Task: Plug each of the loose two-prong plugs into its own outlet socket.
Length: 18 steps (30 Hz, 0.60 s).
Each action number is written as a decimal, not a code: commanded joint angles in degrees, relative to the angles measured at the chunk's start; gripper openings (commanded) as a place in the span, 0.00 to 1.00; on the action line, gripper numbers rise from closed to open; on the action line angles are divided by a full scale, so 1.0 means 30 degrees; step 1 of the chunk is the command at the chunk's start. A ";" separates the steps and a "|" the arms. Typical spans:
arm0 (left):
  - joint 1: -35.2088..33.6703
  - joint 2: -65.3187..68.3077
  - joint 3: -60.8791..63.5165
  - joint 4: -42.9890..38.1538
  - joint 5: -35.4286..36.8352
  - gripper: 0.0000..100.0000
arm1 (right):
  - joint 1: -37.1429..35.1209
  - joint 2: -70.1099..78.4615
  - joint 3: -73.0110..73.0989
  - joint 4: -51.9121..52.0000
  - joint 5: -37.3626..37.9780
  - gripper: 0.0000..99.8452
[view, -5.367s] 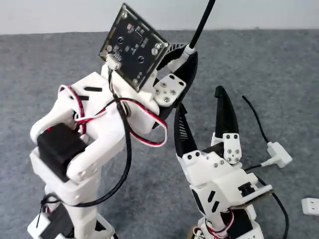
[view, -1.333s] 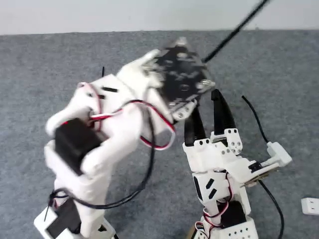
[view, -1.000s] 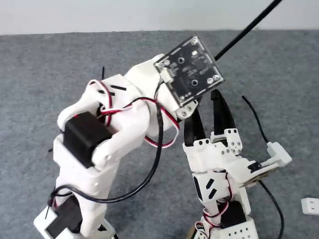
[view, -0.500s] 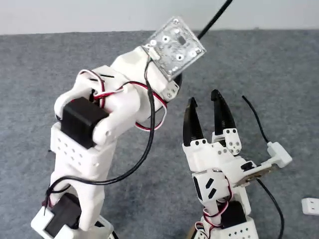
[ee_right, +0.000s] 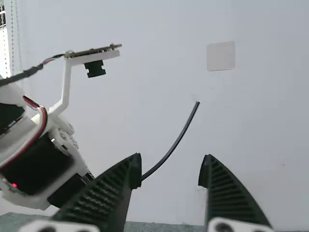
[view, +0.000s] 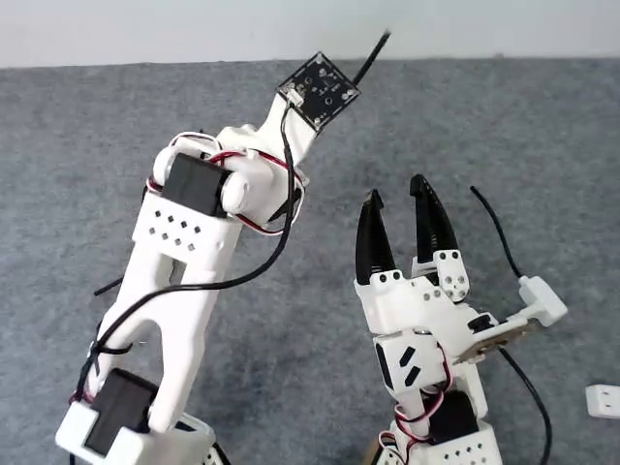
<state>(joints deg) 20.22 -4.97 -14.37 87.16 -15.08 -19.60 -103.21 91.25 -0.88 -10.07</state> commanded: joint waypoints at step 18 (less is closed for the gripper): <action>-0.3751 -0.0322 0.1714 -0.1172 0.0117 0.01 | -0.0249 -0.0249 -0.0352 0.0073 0.0322 0.20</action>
<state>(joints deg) 9.14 -4.97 -8.75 82.42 -15.08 -20.04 -103.21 91.25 -0.88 -10.07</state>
